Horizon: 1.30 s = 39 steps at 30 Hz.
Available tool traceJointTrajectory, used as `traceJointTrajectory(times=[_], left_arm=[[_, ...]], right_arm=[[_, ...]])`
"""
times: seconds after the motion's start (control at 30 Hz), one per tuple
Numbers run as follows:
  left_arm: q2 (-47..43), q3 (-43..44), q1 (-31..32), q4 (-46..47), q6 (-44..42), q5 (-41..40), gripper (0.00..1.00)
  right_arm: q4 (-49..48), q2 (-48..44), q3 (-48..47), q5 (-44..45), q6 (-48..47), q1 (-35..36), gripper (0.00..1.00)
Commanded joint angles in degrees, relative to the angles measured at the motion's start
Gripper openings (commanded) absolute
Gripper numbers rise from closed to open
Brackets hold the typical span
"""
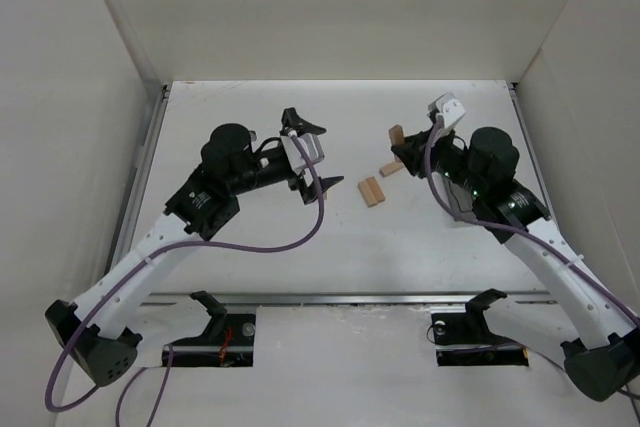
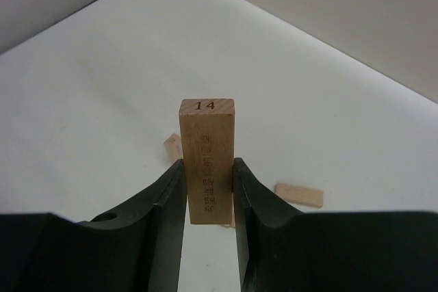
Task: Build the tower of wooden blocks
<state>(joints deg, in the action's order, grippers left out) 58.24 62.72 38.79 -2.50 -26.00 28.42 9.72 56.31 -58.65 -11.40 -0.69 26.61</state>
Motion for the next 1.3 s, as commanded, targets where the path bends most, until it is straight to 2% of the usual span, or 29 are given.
traceJointTrajectory(times=[0.0,0.03,0.13,0.27,0.37,0.57,0.77,0.9,0.93,1.03,1.13,1.27], left_arm=[[3.5,6.3,-0.1,0.0,-2.2,18.1,0.99],[4.8,7.7,-0.1,0.0,-2.2,22.2,0.98],[5.7,8.2,-0.1,0.0,-3.1,27.7,0.96],[8.6,9.4,1.2,-0.7,-4.4,28.7,0.95],[10.8,10.7,1.2,-5.5,-11.1,31.1,0.92],[14.8,14.6,2.5,-9.6,-13.2,30.5,0.82],[14.8,14.6,2.5,-11.4,-14.3,29.9,0.7],[15.3,15.2,2.5,-12.7,-14.3,29.4,0.54],[15.3,15.2,2.5,-13.3,-14.8,29.4,0.47],[15.9,15.8,2.5,-13.3,-14.8,29.4,0.47],[15.9,15.8,2.5,-12.8,-13.7,29.4,0.38],[15.9,15.8,2.5,-12.8,-13.1,28.9,0.36]], right_arm=[[-5.0,-2.2,3.5,-13.2,-13.4,2.3,0.0],[-5.0,-3.7,4.0,-14.8,-15.8,2.9,0.0],[-5.0,-4.7,4.7,-16.0,-17.7,3.5,0.0],[-5.0,-5.3,6.1,-20.7,-20.9,5.4,0.0],[-5.0,-5.3,6.1,-21.4,-21.5,6.9,0.0],[-2.4,-4.8,5.5,-23.4,-25.1,9.3,0.0],[-1.9,-5.9,6.1,-23.4,-25.7,10.5,0.0],[-1.9,-5.9,6.1,-23.4,-26.2,10.5,0.0],[-1.9,-5.9,6.1,-23.4,-26.2,10.5,0.0],[-2.4,-5.9,6.1,-23.4,-26.2,10.5,0.0],[-2.4,-5.3,6.1,-23.4,-26.2,11.0,0.0],[-2.4,-5.3,6.6,-23.4,-26.2,11.0,0.0]])
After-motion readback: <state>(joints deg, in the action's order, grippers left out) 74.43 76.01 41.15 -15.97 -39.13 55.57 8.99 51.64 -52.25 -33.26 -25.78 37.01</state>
